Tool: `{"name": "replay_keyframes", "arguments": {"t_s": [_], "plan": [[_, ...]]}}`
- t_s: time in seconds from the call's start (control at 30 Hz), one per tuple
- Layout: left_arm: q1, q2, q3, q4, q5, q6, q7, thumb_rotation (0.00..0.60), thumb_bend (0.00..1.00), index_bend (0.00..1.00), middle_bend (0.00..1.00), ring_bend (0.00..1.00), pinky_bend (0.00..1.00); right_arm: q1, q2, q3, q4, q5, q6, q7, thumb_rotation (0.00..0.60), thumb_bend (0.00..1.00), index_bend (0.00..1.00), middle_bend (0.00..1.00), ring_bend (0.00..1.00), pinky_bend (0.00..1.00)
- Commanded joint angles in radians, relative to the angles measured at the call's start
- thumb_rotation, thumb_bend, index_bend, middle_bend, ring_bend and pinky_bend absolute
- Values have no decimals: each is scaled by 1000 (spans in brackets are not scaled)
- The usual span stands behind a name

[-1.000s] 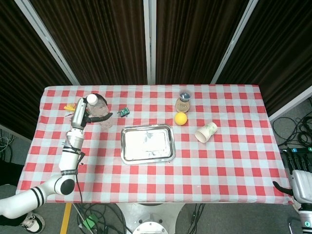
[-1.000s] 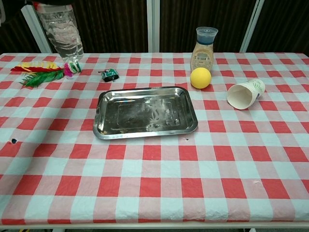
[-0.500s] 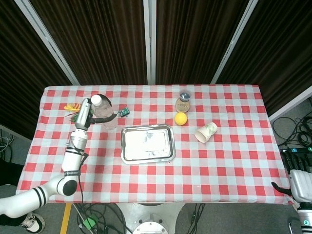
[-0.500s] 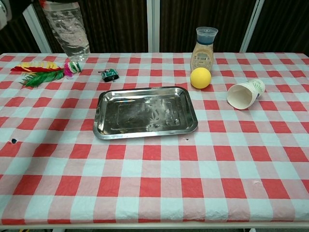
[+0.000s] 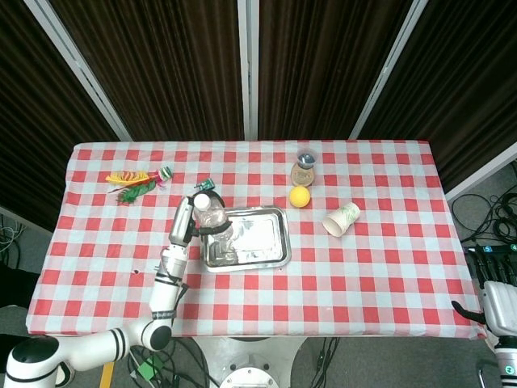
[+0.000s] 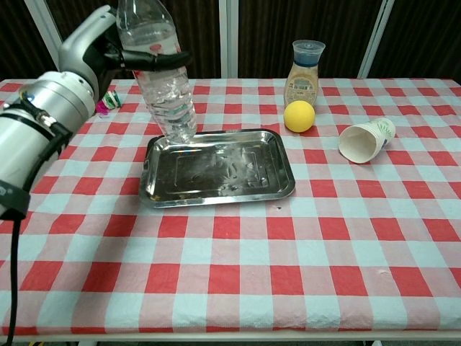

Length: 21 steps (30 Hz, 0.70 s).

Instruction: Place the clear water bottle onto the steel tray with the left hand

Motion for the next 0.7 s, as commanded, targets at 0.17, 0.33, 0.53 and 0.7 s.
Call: {"name": "replay_keyframes", "arguments": {"t_s": [0.17,0.33,0.53,0.7], "plan": [[12,-72,51,79,35,6,-28,600,190,611,654,522,535,4,-1,1,-6,6,-9,-11,600,88,0,44,0,0],[8,-123,68,156,60,12,-34,600,190,611,654,522,536,5,-1,5,-10,15,-12,-14,600,88,0,44,0,0],[-9,-196,63,284,62,-14,-75,600,190,612,654,522,535,5,1,7,-12,22,-17,-9,600,88,0,44,0,0],[-22,-238,49,384,59,-35,-116,600,190,611,647,522,536,7,5,6,-14,24,-24,-3,600,89,0,44,0,0]]}}
